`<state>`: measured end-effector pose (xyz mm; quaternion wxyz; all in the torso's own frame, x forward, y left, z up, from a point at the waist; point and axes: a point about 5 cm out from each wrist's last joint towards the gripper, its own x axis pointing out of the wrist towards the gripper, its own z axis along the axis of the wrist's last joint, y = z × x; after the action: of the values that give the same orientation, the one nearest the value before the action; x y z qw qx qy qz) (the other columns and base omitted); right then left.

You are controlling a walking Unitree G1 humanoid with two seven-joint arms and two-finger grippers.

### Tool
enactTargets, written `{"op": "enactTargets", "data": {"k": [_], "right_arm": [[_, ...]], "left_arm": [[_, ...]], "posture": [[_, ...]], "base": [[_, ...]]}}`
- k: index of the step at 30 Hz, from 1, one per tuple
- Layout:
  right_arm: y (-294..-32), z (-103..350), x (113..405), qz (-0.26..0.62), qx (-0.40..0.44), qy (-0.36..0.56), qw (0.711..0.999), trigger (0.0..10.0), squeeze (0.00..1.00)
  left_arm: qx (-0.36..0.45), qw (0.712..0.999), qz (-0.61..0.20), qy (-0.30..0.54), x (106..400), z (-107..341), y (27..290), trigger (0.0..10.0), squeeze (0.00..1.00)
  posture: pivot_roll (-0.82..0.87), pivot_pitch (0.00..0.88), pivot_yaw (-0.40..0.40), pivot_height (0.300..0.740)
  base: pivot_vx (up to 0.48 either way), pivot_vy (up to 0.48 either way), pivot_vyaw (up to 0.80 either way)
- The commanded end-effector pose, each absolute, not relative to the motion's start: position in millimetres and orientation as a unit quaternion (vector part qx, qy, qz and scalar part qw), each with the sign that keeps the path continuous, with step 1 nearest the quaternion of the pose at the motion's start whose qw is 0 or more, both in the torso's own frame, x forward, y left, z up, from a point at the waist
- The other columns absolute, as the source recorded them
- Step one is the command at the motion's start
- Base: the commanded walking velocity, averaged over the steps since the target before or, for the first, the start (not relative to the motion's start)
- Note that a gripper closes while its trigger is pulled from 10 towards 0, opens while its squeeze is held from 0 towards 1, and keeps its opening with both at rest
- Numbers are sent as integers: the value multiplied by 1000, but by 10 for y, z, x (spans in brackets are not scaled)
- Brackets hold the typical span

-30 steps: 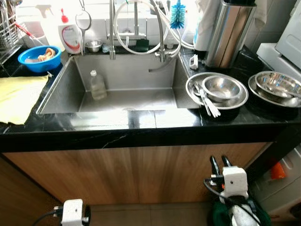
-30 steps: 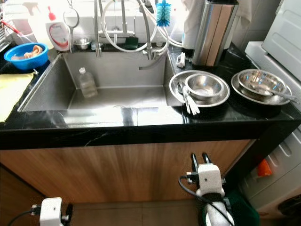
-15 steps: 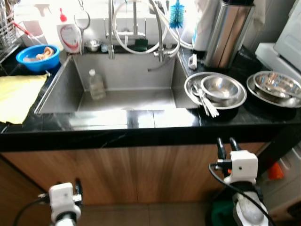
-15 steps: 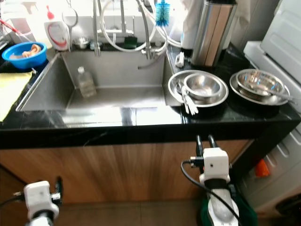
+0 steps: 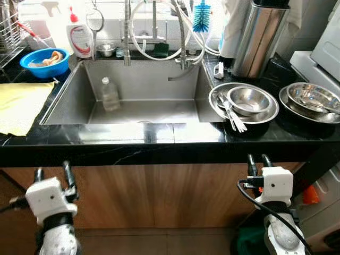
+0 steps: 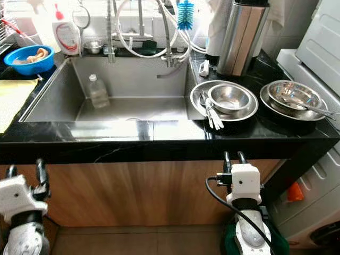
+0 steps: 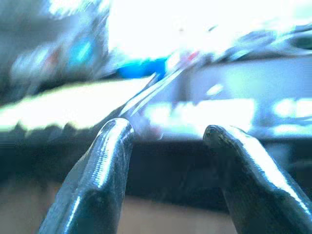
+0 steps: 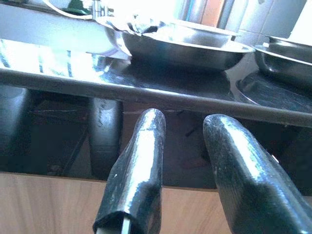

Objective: Kitchen organization

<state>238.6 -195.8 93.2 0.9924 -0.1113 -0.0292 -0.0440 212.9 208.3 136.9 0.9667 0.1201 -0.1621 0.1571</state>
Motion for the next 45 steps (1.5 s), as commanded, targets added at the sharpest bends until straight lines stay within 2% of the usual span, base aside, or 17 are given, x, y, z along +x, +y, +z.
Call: {"op": "enactTargets", "data": {"k": [1, 4, 5, 7, 10, 14, 20, 40, 45], "right_arm": [[-1959, 1003, 2419, -55, -110, -40, 992, 10000, 0], [-1962, 1023, 2433, -57, -109, -42, 992, 10000, 0], [-1967, 996, 2477, -58, -113, -39, 991, 10000, 0], [-1977, 991, 2517, -63, -112, -38, 991, 10000, 0], [-1986, 1029, 2579, -70, -108, -46, 991, 10000, 0], [-1974, 1068, 2642, -68, -105, -54, 991, 10000, 0], [-1950, 1108, 2753, -59, -103, -60, 991, 10000, 0], [-1648, 1126, 3029, 61, -95, -53, 992, 10000, 0], [-1645, 1172, 3058, 56, -97, -66, 991, 10000, 0]], "left_arm": [[128, 963, 136, -193, 2204, 1564, 1953, 10000, 0], [110, 964, 139, -197, 2247, 1637, 1931, 10000, 0], [86, 976, 84, -182, 2371, 1571, 1779, 10000, 0], [74, 983, 47, -164, 2456, 1502, 1667, 10000, 0], [63, 988, 6, -138, 2556, 1405, 1519, 10000, 0], [52, 991, -5, -127, 2649, 1378, 1434, 10000, 0], [48, 990, -26, -132, 2728, 1401, 1362, 10000, 0], [50, 989, -33, -137, 2763, 1383, 1333, 10000, 0], [50, 989, -34, -136, 2773, 1373, 1321, 10000, 0]], "posture": [[-76, 0, 0, 740], [-82, 0, 5, 740], [-83, 0, 8, 740], [-88, 0, 10, 740], [-96, 0, 14, 740], [-113, 0, 23, 740], [-118, 0, 26, 740], [-95, 0, 15, 740], [-95, 0, 15, 740]], "base": [[0, 0, 0], [0, 0, 0], [0, 0, 0], [0, 0, 0], [0, 0, 0], [0, 0, 0], [0, 0, 0], [0, 0, 0], [0, 0, 0]]}}
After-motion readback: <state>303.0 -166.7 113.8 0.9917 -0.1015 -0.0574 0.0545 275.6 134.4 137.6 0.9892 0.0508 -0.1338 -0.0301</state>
